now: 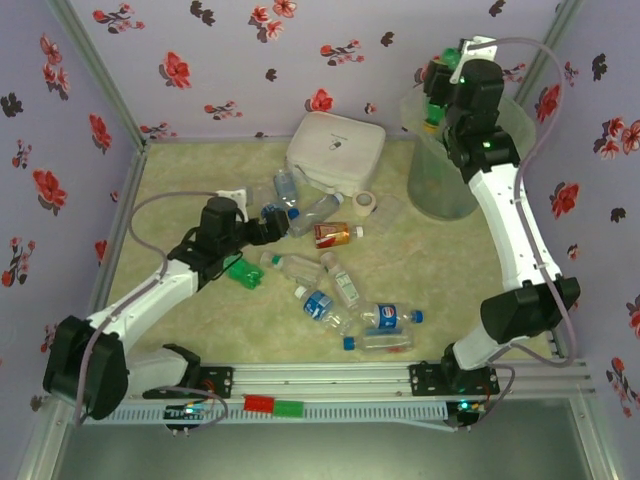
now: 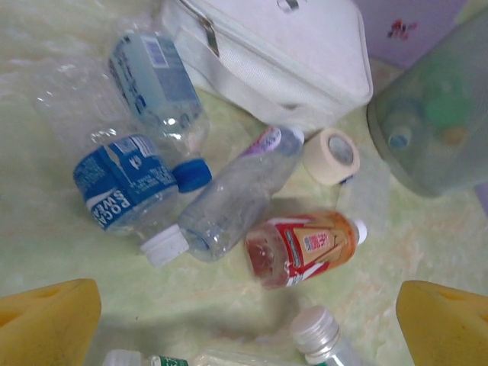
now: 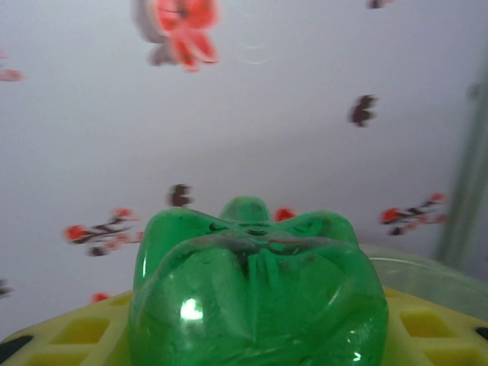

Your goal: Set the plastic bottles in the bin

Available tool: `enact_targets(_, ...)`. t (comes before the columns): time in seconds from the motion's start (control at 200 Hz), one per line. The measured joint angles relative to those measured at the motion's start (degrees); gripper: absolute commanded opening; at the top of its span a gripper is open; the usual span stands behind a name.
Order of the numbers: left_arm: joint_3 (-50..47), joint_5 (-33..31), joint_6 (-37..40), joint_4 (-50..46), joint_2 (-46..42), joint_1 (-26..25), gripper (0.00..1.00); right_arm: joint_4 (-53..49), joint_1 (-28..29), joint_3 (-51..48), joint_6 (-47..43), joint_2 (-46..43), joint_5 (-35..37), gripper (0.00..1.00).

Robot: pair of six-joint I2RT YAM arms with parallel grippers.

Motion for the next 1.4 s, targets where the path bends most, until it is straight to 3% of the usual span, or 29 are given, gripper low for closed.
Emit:
enact_targets(0.28,1.11,-1.6,4.33,-6.67,1.73,-2.75,1.0,-6.19,-6.25,3.93,-1.09,11.98,6.82,0.53)
enact_targets(0.445,1.11,-3.87,4.76,-8.07,0.46,-2.97,1.0,-11.02,-7.45,4.81,-0.74,16.92,7.02,0.6)
enact_targets(0.675,1.11,-6.51,5.4,-8.79,-1.6,-2.97,1.0,-14.4,-7.58,5.03,1.07,18.53,6.8,0.78)
enact_targets(0.81,1.11,-7.45,5.55,-9.33,-2.03,-2.97,1.0,-14.75,-7.56,6.47,2.19,18.47,6.45,0.99)
enact_targets(0.87,1.11,-7.93,5.53,-9.38,-2.29,-2.97,1.0,-14.82,-7.58,6.93,2.12,18.29,6.34,1.0)
enact_targets(1.035,1.11,-9.44,5.29,-9.81,-3.45,-2.97,1.0,-14.84,-7.54,5.49,3.04,14.78,4.83,1.0)
enact_targets(1.165,1.11,-10.95,4.37,-10.82,-4.37,-2.97,1.0,-13.92,-6.19,-0.39,3.3,6.67,3.85,1.0)
enact_targets(1.395,1.11,-13.03,0.59,-14.51,-5.6,-2.97,1.0,-10.4,3.45,-11.19,4.31,-8.41,0.52,1.0)
